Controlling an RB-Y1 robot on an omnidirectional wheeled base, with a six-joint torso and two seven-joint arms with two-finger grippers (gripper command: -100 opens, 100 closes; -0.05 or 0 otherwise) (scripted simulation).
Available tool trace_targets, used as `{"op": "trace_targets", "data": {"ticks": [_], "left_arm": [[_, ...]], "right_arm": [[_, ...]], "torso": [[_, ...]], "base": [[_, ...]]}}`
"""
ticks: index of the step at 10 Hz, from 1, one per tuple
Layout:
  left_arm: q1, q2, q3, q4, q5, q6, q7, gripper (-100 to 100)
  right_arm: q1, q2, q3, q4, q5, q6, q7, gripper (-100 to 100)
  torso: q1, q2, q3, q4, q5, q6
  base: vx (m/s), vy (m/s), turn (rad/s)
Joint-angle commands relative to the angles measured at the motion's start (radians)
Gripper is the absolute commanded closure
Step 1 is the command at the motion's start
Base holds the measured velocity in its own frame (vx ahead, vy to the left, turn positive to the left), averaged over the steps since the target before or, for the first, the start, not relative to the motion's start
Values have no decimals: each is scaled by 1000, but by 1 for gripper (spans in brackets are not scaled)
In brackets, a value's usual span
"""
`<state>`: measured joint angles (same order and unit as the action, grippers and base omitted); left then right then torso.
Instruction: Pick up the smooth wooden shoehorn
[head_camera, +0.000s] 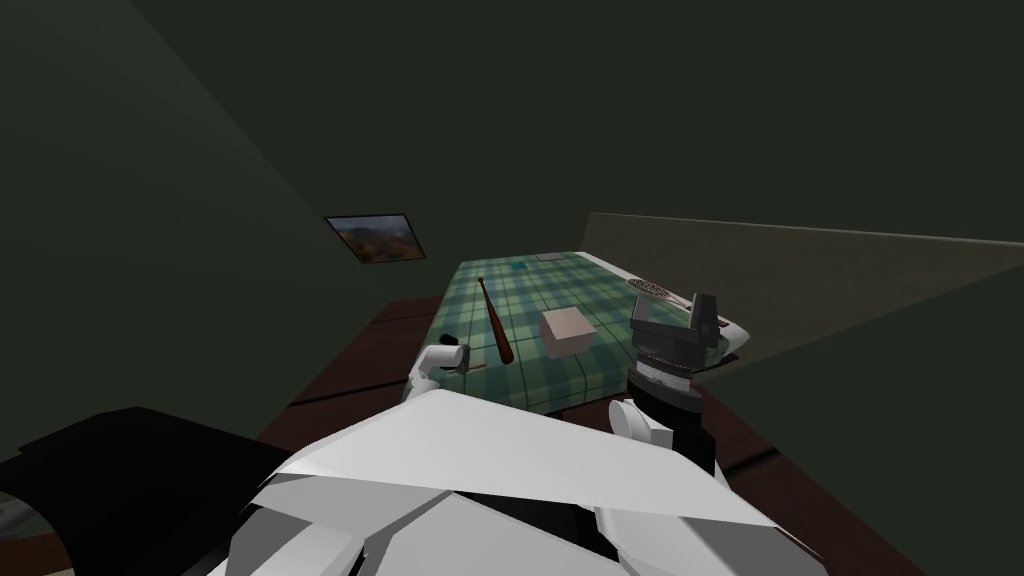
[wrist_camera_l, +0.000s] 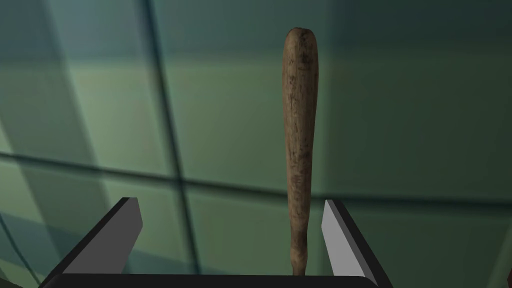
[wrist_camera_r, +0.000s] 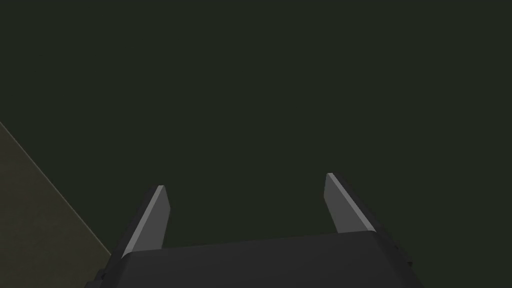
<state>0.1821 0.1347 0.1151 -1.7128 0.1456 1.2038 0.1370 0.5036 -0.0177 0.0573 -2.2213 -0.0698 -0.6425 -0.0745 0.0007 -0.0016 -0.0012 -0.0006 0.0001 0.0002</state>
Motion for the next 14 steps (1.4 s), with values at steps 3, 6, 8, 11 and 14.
{"op": "trace_targets", "data": {"ticks": [3, 6, 8, 11, 14], "left_arm": [[-20, 1, 9, 37, 11, 94, 14, -100], [-38, 2, 18, 76, 20, 180, 28, -100], [-46, 4, 21, 92, 24, 217, 33, -100], [-78, 25, 47, 134, 32, 184, 34, -100], [-115, 47, 75, 214, 41, 161, 35, -100]], "right_arm": [[0, 0, 0, 0, 0, 0, 0, 0], [0, 0, 0, 0, 0, 0, 0, 0], [0, 0, 0, 0, 0, 0, 0, 0], [0, 0, 0, 0, 0, 0, 0, 0], [0, 0, 0, 0, 0, 0, 0, 0]], "torso": [[0, 0, 0, 0, 0, 0], [0, -1, -1, 0, 0, 0], [0, 0, 0, 0, 0, 0], [0, 2, 1, 0, 0, 0], [-1, 8, 5, 2, 0, 1]], "base": [[34, 3, 27], [49, 3, 38], [33, 3, 25], [-16, -1, -62], [-84, -9, -169]]}}
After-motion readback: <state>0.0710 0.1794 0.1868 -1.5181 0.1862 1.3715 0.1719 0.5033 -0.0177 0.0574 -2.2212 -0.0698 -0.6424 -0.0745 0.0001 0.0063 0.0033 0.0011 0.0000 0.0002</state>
